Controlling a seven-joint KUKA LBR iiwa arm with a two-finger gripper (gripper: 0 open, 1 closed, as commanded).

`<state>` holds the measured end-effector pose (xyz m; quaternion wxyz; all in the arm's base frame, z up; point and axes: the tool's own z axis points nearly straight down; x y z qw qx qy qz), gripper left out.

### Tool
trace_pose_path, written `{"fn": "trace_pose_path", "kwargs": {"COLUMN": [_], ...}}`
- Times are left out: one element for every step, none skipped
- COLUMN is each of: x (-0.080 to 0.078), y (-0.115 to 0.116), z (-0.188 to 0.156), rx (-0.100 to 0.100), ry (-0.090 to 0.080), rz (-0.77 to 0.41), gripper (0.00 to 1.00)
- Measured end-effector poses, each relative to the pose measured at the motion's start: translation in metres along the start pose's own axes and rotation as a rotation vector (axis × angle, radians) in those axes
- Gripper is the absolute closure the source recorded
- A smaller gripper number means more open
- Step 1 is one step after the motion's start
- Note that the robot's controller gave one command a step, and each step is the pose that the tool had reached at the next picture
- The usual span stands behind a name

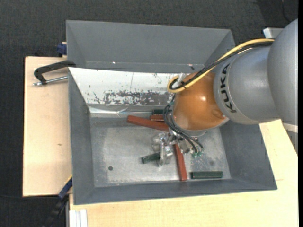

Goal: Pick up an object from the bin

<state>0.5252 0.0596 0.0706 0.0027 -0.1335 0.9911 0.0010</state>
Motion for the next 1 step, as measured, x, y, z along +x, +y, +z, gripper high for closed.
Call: {"fn": "trace_pose_path", "kwargs": {"x": [-0.0355], "y": [-0.0014], "z": [-0.1802], "rx": [0.003], "ry": [-0.010], "rz": [-0.028], "gripper": [1.00]}}
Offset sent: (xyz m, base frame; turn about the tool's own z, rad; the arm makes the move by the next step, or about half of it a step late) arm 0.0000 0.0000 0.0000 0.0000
